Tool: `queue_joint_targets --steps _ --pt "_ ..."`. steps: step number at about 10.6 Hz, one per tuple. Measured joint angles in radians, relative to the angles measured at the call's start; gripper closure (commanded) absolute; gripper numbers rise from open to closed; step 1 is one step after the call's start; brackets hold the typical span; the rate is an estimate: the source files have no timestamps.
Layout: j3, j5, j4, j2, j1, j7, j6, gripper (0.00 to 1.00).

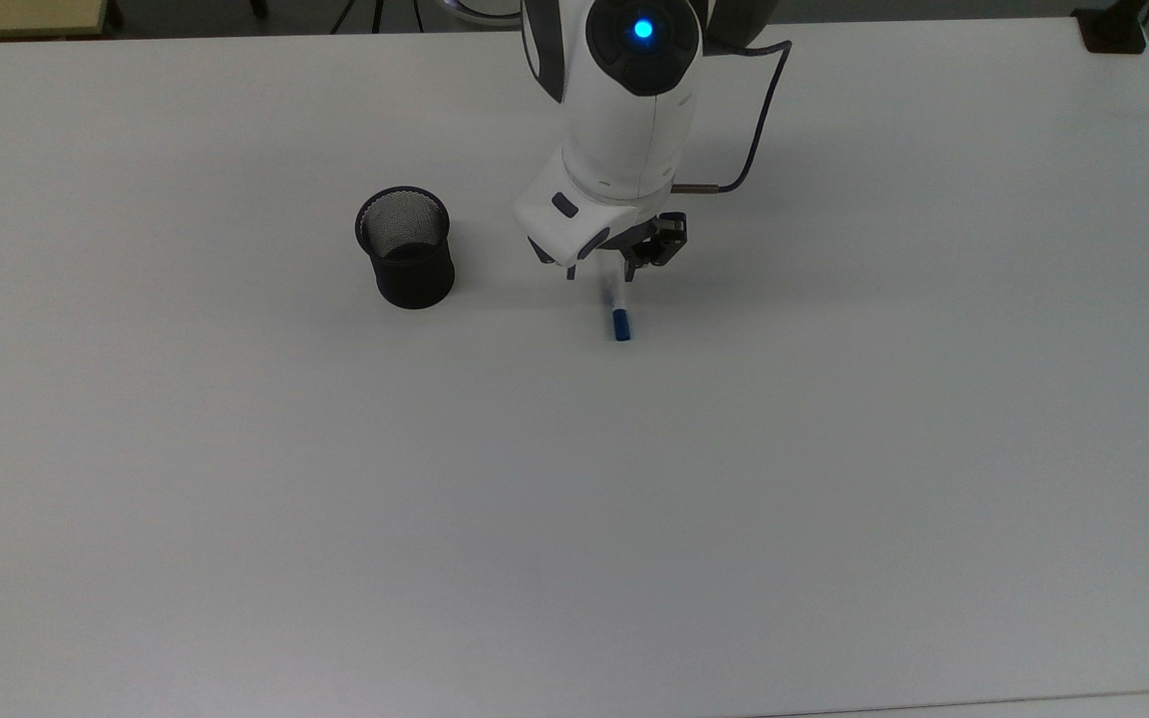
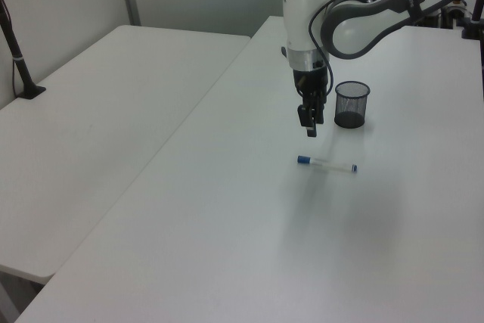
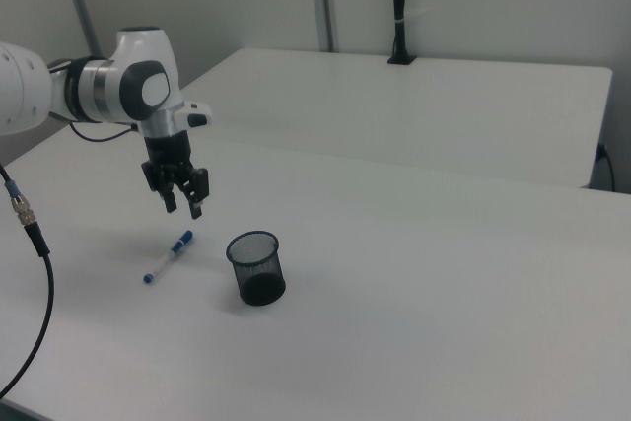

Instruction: Remove the marker

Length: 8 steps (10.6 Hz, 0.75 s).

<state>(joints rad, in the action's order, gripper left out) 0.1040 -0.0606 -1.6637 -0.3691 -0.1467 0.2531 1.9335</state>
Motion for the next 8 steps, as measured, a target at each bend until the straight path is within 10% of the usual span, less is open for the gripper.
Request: queue_joint_targets --steps 8 --pt "-0.043 -0.007 0.025 0.275 0.06 -0.008 -0.125 0.0"
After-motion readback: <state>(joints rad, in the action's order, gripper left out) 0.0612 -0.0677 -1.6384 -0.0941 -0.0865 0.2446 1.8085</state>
